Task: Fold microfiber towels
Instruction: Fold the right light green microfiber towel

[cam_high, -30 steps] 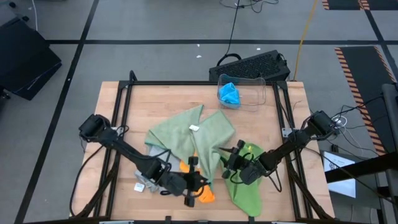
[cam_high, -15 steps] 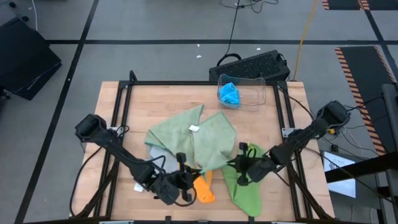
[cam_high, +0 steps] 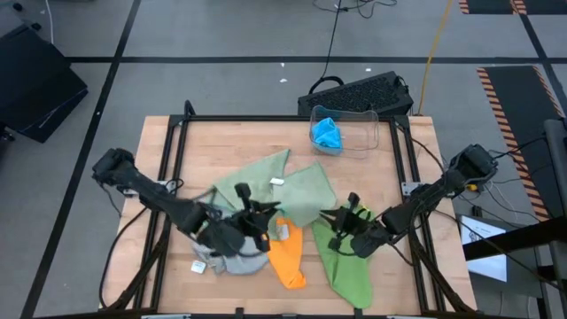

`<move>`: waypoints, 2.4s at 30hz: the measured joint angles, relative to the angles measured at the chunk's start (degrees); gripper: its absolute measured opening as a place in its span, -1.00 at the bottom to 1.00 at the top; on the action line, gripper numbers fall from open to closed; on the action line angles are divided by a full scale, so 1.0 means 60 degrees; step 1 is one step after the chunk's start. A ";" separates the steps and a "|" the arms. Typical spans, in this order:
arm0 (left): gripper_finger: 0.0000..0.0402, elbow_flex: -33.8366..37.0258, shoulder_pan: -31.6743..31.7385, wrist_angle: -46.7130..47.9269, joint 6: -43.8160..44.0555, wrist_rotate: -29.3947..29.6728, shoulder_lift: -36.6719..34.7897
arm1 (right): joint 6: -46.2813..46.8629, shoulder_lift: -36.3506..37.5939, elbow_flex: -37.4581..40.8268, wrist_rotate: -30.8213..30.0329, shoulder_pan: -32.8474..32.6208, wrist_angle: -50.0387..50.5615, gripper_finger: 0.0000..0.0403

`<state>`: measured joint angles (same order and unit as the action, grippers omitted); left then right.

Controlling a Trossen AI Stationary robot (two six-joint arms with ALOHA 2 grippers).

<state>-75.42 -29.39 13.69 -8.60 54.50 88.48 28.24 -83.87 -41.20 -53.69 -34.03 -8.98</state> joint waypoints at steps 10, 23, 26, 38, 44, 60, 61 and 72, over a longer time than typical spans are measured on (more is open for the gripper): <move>-0.85 -0.0002 0.1186 0.0759 -0.1301 -0.2240 -0.1175 | -0.2546 -0.3293 -0.0006 0.0649 0.0799 -0.6997 -0.11; -0.85 0.0000 0.2305 0.1310 -0.0489 -0.2076 -0.1057 | -0.2178 -0.5671 -0.2068 0.0450 0.1366 -0.7002 0.10; -0.85 0.0000 0.2396 0.1402 -0.0451 -0.2083 -0.1058 | -0.2264 -0.5692 -0.2813 -0.0230 0.1380 -0.5809 0.10; -0.85 0.0000 0.2143 0.1488 -0.0071 -0.2264 -0.1055 | -0.1592 -0.5691 -0.3634 -0.1010 0.2019 -0.3079 -0.07; -0.85 0.0000 0.1956 0.1577 0.0057 -0.2095 -0.1123 | -0.0943 -0.5691 -0.3634 -0.0361 0.1979 -0.1498 -0.74; -0.85 0.0000 0.1318 0.4485 0.2175 -0.0610 -0.1186 | -0.1293 -0.4941 -0.3631 0.2874 0.1915 0.0708 -0.73; -0.85 0.0000 0.1330 0.4628 0.2266 -0.0380 -0.1186 | -0.1251 -0.4941 -0.3630 0.2590 0.1899 0.0773 -0.65; -0.85 0.0000 0.1829 0.5680 0.2889 0.1153 -0.1241 | -0.2239 -0.4941 -0.3624 0.1358 0.1792 0.1578 0.00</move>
<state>-75.42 -18.42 47.77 8.74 61.41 81.03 14.81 -113.51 -62.94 -45.54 -23.27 0.49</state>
